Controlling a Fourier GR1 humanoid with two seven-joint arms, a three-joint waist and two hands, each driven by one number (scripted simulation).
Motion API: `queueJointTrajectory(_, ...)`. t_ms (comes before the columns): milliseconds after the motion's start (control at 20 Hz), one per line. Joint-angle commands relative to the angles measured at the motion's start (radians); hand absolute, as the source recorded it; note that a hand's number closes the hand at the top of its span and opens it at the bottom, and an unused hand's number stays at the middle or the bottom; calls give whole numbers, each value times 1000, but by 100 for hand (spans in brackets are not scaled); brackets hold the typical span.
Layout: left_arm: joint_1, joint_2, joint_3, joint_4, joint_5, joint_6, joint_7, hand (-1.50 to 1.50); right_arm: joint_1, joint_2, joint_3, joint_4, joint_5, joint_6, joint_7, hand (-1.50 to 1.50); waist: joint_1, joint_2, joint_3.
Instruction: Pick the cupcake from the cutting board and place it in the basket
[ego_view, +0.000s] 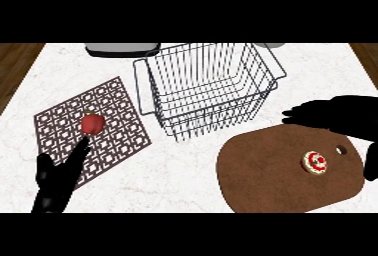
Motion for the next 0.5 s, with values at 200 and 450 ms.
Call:
queueJointTrajectory(200,20,-35,-4,43,-3,-15,35,0,47,50,-2,61,99,-48,-88,-150,-2,7,-11)
queueJointTrajectory(450,21,-84,-49,22,-64,42,70,0,62,118,27,108,160,-106,-108,-150,2,8,-11)
